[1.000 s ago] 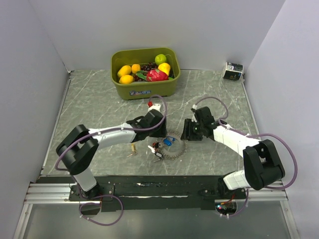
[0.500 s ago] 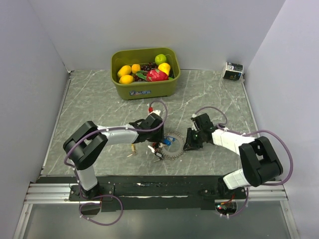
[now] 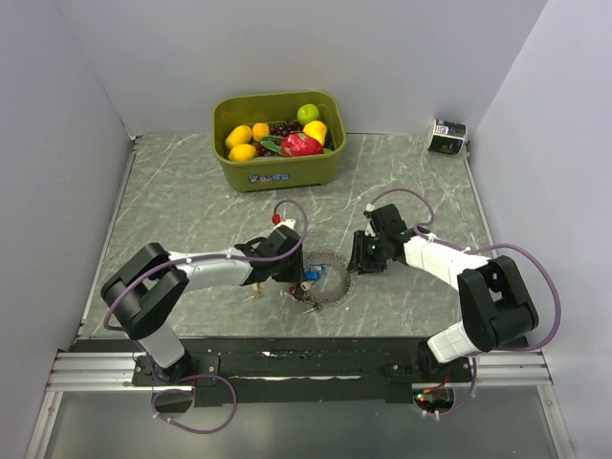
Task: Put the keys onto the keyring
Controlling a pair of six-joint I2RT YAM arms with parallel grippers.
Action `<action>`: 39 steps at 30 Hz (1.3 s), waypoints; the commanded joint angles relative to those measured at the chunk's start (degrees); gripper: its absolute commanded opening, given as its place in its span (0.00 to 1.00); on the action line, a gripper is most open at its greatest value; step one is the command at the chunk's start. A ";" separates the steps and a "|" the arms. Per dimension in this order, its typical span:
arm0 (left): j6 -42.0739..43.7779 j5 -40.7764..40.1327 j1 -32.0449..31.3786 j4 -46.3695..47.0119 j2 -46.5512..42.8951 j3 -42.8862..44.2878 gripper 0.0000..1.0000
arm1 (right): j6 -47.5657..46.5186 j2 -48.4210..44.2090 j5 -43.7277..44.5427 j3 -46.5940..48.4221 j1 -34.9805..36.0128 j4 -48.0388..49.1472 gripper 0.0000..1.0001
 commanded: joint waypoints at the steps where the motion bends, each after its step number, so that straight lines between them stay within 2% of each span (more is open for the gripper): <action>1: -1.23 -1.67 -0.79 1.04 -6.14 -1.51 0.43 | -1.66 -2.35 4.07 1.69 -0.33 -2.25 0.57; 4: -0.36 -4.31 -0.79 1.13 -9.48 -2.13 0.53 | -2.28 -4.37 4.69 1.61 -0.25 -1.64 0.69; 6: 0.52 -6.33 -0.70 -0.10 -10.80 -1.25 0.64 | -2.72 -5.26 4.43 2.13 -0.07 -1.55 0.73; 8: 1.22 -6.86 -0.44 -0.54 -11.24 -0.55 0.69 | -3.07 -5.52 4.43 3.45 0.37 -1.46 0.77; 12: 1.93 -1.62 2.97 0.51 -10.98 0.34 0.70 | -3.42 -4.65 4.08 5.64 1.95 -0.58 0.77; 15: 1.40 3.23 6.48 4.72 -11.24 -2.02 0.69 | -2.81 -3.50 2.94 7.32 3.61 1.17 0.77; 16: 1.05 7.68 7.55 8.38 -11.42 -2.82 0.69 | -2.55 -2.80 2.94 7.58 4.14 1.96 0.74; 19: -0.79 14.12 10.71 11.84 -10.81 -5.11 0.64 | -0.53 0.96 1.18 10.20 5.37 4.51 0.60; 22: -2.28 16.15 11.95 13.43 -9.06 -6.25 0.61 | 1.58 4.92 1.71 13.02 7.39 6.09 0.50; 31: -5.98 20.20 13.53 18.53 -7.03 -10.04 0.58 | 0.97 16.17 7.60 21.64 13.81 3.02 0.40; 39: -5.89 18.19 13.53 17.92 -8.96 -11.18 0.60 | 1.50 19.00 9.53 24.19 15.40 1.09 0.38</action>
